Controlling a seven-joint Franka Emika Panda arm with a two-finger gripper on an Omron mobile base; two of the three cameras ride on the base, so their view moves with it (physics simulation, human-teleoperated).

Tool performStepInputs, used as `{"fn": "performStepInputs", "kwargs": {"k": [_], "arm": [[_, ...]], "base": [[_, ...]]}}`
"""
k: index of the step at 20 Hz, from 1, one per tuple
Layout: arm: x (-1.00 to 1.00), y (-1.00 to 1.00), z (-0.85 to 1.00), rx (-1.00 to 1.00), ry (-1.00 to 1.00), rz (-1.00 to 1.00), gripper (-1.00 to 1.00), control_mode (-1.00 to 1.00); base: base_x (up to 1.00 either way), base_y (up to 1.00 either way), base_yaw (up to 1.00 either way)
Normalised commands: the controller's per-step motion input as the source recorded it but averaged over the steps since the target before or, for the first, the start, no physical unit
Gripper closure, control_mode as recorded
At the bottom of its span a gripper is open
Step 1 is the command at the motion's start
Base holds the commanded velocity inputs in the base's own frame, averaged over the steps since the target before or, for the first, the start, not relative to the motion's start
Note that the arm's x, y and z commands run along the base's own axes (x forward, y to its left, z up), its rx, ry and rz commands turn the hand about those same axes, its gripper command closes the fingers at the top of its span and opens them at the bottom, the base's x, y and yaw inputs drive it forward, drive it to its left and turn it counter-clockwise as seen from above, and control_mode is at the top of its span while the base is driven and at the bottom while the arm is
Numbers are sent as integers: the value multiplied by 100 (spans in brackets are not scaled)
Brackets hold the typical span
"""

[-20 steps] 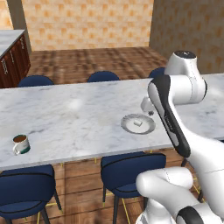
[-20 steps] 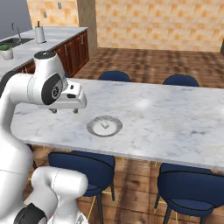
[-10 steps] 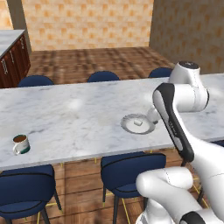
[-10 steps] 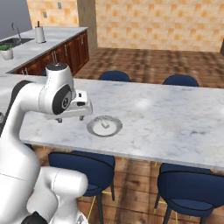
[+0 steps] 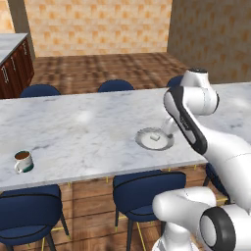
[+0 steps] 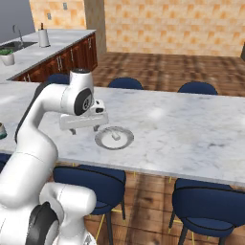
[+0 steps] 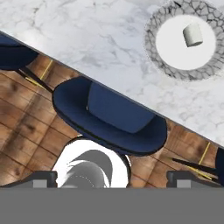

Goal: Pick up the marshmallow and place it in the cup of hot chocolate on the dining counter.

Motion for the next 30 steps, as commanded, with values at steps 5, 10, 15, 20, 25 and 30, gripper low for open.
{"fn": "performStepInputs", "kwargs": {"k": [5, 10, 15, 20, 25, 30], "arm": [[45, -8, -25, -1, 19, 10, -100, -100], [32, -24, -27, 0, 7, 5, -100, -100], [16, -19, -31, 0, 0, 2, -100, -100], [20, -1, -35, 0, 0, 1, -100, -100], [27, 0, -24, 0, -5, 0, -100, -100], [36, 0, -20, -1, 0, 0, -100, -100]], "base": [[0, 0, 0], [0, 0, 0], [0, 0, 0], [0, 0, 0], [0, 0, 0], [0, 0, 0]]}}
